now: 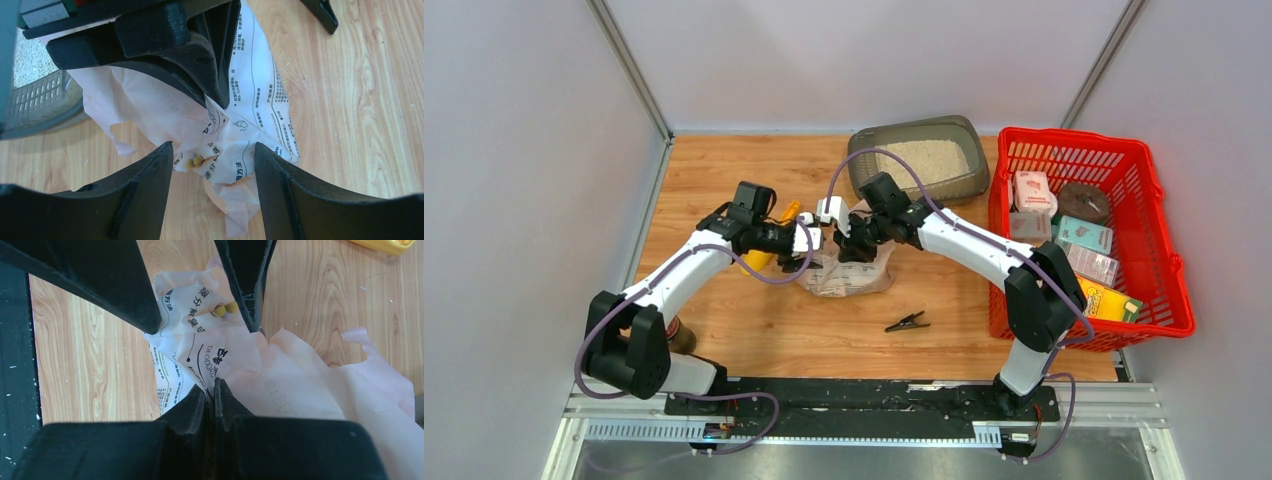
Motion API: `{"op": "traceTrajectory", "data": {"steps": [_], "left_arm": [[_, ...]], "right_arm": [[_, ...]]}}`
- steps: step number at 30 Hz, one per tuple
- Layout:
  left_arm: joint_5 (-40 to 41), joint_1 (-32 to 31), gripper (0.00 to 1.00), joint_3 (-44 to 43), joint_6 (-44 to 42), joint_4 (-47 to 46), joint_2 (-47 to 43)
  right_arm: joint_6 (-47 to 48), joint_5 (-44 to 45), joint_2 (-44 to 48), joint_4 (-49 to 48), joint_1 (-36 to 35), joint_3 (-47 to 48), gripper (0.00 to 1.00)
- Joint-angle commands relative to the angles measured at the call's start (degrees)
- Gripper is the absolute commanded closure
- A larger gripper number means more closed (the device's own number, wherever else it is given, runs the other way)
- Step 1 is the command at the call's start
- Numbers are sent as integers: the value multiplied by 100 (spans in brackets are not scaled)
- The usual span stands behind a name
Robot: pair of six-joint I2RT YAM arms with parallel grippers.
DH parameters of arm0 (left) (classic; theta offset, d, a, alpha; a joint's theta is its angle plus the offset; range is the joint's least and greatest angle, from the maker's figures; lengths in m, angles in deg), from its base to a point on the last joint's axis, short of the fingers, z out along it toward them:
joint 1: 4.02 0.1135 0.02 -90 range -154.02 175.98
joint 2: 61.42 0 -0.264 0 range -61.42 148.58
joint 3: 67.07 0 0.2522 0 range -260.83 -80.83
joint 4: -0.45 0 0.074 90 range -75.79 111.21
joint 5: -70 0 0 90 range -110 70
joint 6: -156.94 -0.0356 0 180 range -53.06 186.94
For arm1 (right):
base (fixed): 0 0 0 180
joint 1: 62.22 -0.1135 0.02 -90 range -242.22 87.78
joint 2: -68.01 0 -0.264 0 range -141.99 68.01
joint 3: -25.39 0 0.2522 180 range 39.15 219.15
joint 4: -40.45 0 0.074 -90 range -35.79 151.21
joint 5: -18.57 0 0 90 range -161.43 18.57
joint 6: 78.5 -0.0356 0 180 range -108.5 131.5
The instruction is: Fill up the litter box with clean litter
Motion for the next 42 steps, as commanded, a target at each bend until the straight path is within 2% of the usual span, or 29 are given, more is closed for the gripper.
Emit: {"op": "traceTrajectory", "data": {"steps": [1, 4, 8, 10, 13, 14, 15, 18, 19, 20, 22, 25, 26, 28, 30, 32, 37, 39, 42], "left_arm": [[250, -36, 33, 33, 18, -420, 168], [242, -36, 40, -10, -236, -71, 326], [206, -80, 60, -204, -869, 660, 467], [215, -106, 64, -204, -957, 757, 467], [338, -168, 88, -327, -1089, 1125, 519], [408, -168, 100, -397, -976, 1187, 519], [478, -168, 100, -415, -853, 1197, 441], [698, -124, 100, -222, -354, 856, 56], [698, -98, 100, -126, -229, 715, -59], [707, -71, 100, 58, 68, 565, -174], [725, -54, 100, 191, 368, 213, -455], [769, -27, 100, 428, 1053, -331, -719], [838, -19, 100, 559, 1560, -524, -789], [962, 17, 100, 657, 2020, -1017, -887], [1234, 156, 100, 780, 2889, -1498, -922], [1375, 323, 100, 929, 3774, -1799, -931], [1305, 824, 100, 1053, 4684, -2038, -922], [1051, 930, 100, 1088, 4931, -2020, -887], [805, 992, 100, 1097, 4958, -1915, -922]], "right_arm": [[-223, -183, 87, -141, 96, 213, 100], [-249, -183, 69, -159, 122, 213, 100], [-329, -236, 43, -150, 210, 231, 100], [-320, -271, 34, -150, 263, 248, 100], [-267, -324, 25, -46, 316, 310, 100], [-189, -333, 25, 42, 342, 371, 99], [-101, -359, 34, 182, 429, 415, 96], [662, -456, 200, 850, 649, 328, 75], [1300, -378, 253, 1243, 667, 284, 64], [1489, -264, 314, 1334, 676, 188, 63], [1876, 87, 543, 1405, 728, -111, 63], [1930, 238, 754, 1370, 869, -331, 64], [1965, 273, 781, 1370, 904, -375, 67], [2044, 361, 755, 1518, 966, -481, 76], [2062, 423, 763, 1520, 1027, -603, 79], [1975, 371, 825, 1458, 1106, -806, 88], [1403, -304, 816, 1405, 1607, -990, 96], [1429, -411, 781, 1658, 1835, -1008, 96], [1849, -447, 807, 2298, 2029, -789, 89]]}}
